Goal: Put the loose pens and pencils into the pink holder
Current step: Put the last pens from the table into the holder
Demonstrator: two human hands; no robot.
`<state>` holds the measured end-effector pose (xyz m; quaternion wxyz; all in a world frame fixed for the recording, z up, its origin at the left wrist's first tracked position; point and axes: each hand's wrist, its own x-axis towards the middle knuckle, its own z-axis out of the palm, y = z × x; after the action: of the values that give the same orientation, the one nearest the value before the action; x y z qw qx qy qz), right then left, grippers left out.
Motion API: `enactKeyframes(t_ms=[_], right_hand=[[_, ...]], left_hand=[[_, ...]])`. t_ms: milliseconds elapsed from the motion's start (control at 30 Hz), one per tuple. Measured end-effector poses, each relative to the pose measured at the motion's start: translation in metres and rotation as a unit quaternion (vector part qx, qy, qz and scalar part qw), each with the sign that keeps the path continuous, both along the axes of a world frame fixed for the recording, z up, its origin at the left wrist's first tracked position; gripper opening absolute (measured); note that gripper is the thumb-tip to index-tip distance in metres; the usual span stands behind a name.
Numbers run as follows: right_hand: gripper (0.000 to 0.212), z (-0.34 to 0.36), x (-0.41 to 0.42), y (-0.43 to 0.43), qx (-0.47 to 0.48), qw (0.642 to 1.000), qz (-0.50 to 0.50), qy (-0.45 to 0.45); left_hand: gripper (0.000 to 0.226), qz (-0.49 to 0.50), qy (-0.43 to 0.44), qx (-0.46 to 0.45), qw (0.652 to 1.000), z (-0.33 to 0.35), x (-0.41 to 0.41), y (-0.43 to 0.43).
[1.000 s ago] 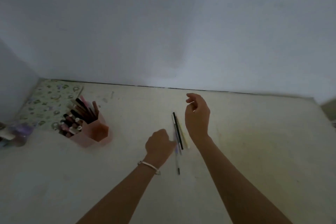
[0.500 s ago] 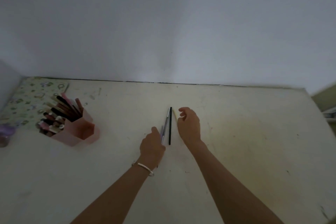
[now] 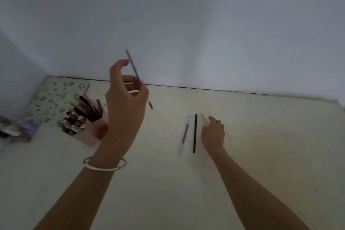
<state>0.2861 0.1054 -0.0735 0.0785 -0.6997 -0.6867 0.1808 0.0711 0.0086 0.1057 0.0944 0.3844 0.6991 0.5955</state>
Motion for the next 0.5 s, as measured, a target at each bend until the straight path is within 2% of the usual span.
enactKeyframes(t_ms=[100,200,367,500], right_hand=[[0.047,-0.003,-0.002,-0.001,0.005,0.999,0.021,0.027],[0.061,0.011,-0.021,0.002,0.043,0.992,0.012,0.114],[0.062,0.062,-0.084,0.003,0.209,0.939,0.103,0.251],[0.053,0.098,-0.128,-0.002,0.263,0.884,0.128,0.365]], left_hand=[[0.071,-0.006,0.006,-0.003,1.000,0.001,-0.004,-0.003],[0.088,-0.025,0.039,-0.043,0.998,-0.009,-0.009,-0.003],[0.082,-0.011,0.064,-0.076,0.995,-0.018,-0.028,-0.004],[0.069,0.056,0.114,-0.057,0.990,-0.019,-0.065,-0.012]])
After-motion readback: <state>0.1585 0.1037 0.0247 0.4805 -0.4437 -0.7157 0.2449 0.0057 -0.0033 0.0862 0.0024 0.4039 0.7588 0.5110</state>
